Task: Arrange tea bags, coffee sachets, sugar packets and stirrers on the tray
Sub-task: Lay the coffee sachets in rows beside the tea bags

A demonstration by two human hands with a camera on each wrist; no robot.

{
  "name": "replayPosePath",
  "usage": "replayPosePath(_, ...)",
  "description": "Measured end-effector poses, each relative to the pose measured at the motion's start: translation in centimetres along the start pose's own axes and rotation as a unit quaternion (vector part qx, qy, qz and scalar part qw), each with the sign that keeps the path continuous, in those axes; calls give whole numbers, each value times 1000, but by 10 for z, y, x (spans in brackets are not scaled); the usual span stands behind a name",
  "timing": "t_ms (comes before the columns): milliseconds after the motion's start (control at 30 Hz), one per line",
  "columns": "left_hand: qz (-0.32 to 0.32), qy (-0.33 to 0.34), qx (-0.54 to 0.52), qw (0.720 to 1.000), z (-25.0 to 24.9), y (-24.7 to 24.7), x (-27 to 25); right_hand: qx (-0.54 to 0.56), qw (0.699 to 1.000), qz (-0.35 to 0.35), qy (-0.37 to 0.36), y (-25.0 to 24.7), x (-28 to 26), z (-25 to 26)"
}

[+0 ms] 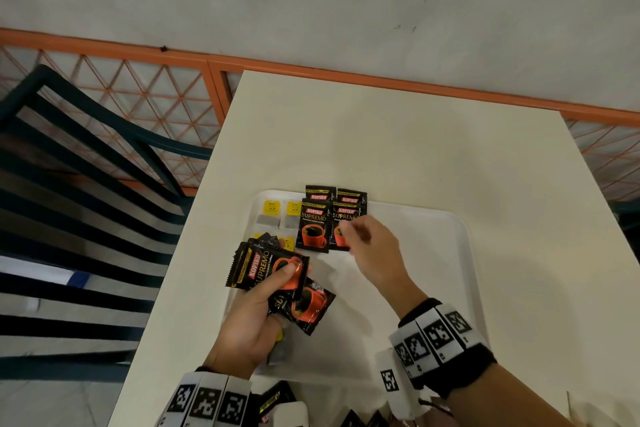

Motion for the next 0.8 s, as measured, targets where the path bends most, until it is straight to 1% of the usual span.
replayPosePath(33,-1,9,-1,1000,-2,1,0,14,997,71,7,11,-9,5)
replayPosePath(100,-5,23,4,1000,-7,4,0,43,979,197,20,29,-28,13)
replayPosePath(133,-6,27,9,1000,-9,4,1,49,971,232,14,33,-35,17)
replayPosePath(167,-7,27,12,1000,-10,5,2,52,968,247,2,35,-40,20)
replayPosePath(200,-9,26,13,1000,-10,5,3,56,968,246,-7,35,-41,22)
replayPosePath(367,2,15,32,999,-8,9,0,87,977,196,-22,32,-40,26)
replayPosePath(467,34,17,39,999,-10,12,-3,132,975,180,-7,31,-41,25)
replayPosePath(533,38,20,56,997,-11,10,-5,160,973,167,14,30,-41,22)
replayPosePath(600,16,25,65,997,-11,4,-5,178,969,171,28,30,-43,20)
replayPosePath(667,-2,33,69,997,-11,-1,-5,165,968,188,29,31,-46,19)
replayPosePath(800,-10,54,105,993,-12,-6,-10,130,970,204,-5,31,-52,22)
Point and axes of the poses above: each hand's wrist, its own x-axis towards the middle knuckle, its own y-axis out of the palm, z = x × y, the point moved 8 cm from there along x, towards the middle knuckle, and after that the axes turned 3 degrees about -z, right-handed, at the moved point
